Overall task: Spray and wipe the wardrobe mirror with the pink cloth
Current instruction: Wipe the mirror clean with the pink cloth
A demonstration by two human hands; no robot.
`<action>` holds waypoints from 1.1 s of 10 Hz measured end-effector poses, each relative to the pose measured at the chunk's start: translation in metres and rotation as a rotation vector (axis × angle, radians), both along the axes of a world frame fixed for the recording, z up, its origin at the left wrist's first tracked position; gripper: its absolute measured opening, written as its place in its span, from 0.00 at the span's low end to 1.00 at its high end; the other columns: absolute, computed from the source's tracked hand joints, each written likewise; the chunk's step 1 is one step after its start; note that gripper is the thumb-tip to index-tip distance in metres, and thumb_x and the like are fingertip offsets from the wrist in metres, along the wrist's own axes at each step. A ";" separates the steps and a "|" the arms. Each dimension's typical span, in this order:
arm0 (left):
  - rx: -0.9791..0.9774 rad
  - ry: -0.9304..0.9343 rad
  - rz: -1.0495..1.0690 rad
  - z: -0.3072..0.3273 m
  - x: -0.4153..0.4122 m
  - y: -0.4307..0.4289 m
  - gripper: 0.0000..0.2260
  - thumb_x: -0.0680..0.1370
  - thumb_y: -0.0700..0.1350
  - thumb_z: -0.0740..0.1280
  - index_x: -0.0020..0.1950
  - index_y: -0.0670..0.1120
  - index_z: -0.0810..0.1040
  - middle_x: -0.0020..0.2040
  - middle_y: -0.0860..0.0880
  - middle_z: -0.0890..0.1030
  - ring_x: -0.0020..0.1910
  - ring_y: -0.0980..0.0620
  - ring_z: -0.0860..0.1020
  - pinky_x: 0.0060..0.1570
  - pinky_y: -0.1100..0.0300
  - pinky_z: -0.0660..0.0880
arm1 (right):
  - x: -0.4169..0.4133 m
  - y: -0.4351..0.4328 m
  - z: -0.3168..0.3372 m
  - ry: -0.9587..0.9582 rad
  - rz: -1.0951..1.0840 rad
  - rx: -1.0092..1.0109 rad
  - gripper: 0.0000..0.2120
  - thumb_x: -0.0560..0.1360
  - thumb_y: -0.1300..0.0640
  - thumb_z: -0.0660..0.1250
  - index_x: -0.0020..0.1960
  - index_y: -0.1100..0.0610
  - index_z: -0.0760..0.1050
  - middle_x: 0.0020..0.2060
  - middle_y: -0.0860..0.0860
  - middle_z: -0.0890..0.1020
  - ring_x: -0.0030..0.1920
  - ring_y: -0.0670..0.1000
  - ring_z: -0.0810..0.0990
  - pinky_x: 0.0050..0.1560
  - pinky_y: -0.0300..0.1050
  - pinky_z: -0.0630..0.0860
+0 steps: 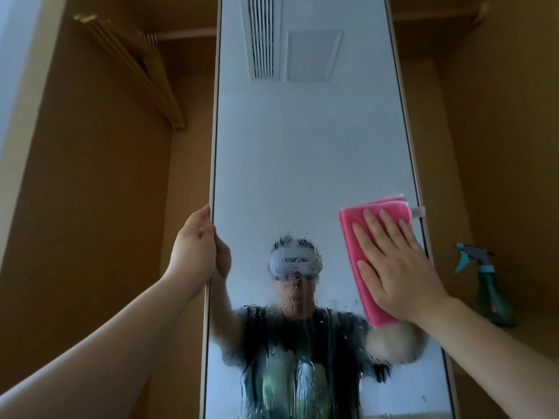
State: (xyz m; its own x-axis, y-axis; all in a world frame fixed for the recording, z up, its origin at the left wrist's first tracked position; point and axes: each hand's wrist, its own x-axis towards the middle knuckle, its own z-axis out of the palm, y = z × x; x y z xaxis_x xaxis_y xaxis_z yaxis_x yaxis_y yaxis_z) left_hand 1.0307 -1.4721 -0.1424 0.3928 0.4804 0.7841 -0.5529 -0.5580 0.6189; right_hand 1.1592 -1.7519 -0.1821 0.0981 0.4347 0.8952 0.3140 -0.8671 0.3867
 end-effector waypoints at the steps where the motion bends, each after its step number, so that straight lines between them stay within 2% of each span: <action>1: 0.009 0.019 0.000 0.000 0.000 0.000 0.20 0.81 0.36 0.55 0.72 0.48 0.68 0.63 0.37 0.77 0.58 0.35 0.77 0.49 0.49 0.76 | -0.001 0.003 0.013 0.009 -0.006 -0.019 0.29 0.81 0.44 0.41 0.78 0.57 0.54 0.77 0.57 0.56 0.77 0.59 0.52 0.75 0.58 0.49; 3: -0.002 0.016 -0.012 0.000 0.004 0.004 0.19 0.81 0.36 0.55 0.71 0.49 0.68 0.62 0.36 0.77 0.58 0.35 0.77 0.49 0.48 0.76 | -0.005 0.014 0.082 0.040 -0.002 0.016 0.30 0.80 0.44 0.42 0.78 0.55 0.50 0.78 0.55 0.53 0.78 0.58 0.49 0.77 0.58 0.44; 5: -0.013 0.028 -0.036 0.001 0.003 0.003 0.19 0.82 0.37 0.54 0.73 0.46 0.66 0.64 0.35 0.75 0.59 0.32 0.75 0.49 0.47 0.76 | -0.009 0.028 0.165 0.035 -0.004 0.048 0.32 0.77 0.42 0.38 0.79 0.53 0.47 0.79 0.53 0.48 0.78 0.55 0.45 0.77 0.55 0.41; 6: 0.001 0.040 -0.021 0.003 0.002 0.004 0.20 0.82 0.36 0.53 0.73 0.46 0.66 0.63 0.35 0.76 0.58 0.33 0.76 0.46 0.49 0.76 | -0.011 0.034 0.189 0.027 -0.010 0.025 0.31 0.79 0.42 0.39 0.79 0.53 0.47 0.79 0.53 0.48 0.78 0.55 0.45 0.77 0.56 0.41; 8: -0.029 0.037 -0.017 0.001 0.005 0.006 0.19 0.82 0.37 0.55 0.73 0.48 0.66 0.63 0.38 0.77 0.59 0.37 0.76 0.43 0.59 0.73 | -0.013 0.035 0.190 0.015 -0.038 -0.025 0.31 0.79 0.43 0.38 0.79 0.53 0.46 0.79 0.53 0.47 0.78 0.56 0.44 0.77 0.56 0.40; 9: -0.026 0.007 0.005 -0.001 -0.001 -0.002 0.19 0.83 0.37 0.53 0.74 0.47 0.65 0.53 0.47 0.78 0.51 0.55 0.80 0.34 0.76 0.70 | -0.015 0.036 0.187 0.016 -0.042 -0.040 0.33 0.77 0.42 0.37 0.79 0.54 0.46 0.79 0.54 0.48 0.78 0.57 0.45 0.77 0.56 0.40; 10: 0.016 0.001 0.021 -0.001 0.000 0.002 0.19 0.84 0.38 0.51 0.75 0.46 0.64 0.51 0.53 0.77 0.37 0.68 0.76 0.30 0.83 0.66 | -0.015 0.037 0.178 0.001 -0.043 -0.068 0.34 0.76 0.42 0.36 0.79 0.54 0.47 0.79 0.54 0.49 0.78 0.57 0.46 0.77 0.57 0.41; 11: 0.066 0.019 0.038 -0.002 0.000 0.005 0.19 0.84 0.39 0.51 0.75 0.48 0.63 0.52 0.55 0.74 0.33 0.76 0.74 0.26 0.81 0.65 | -0.015 0.039 0.162 -0.009 -0.039 -0.122 0.33 0.77 0.42 0.37 0.79 0.55 0.48 0.79 0.55 0.51 0.78 0.58 0.47 0.77 0.57 0.40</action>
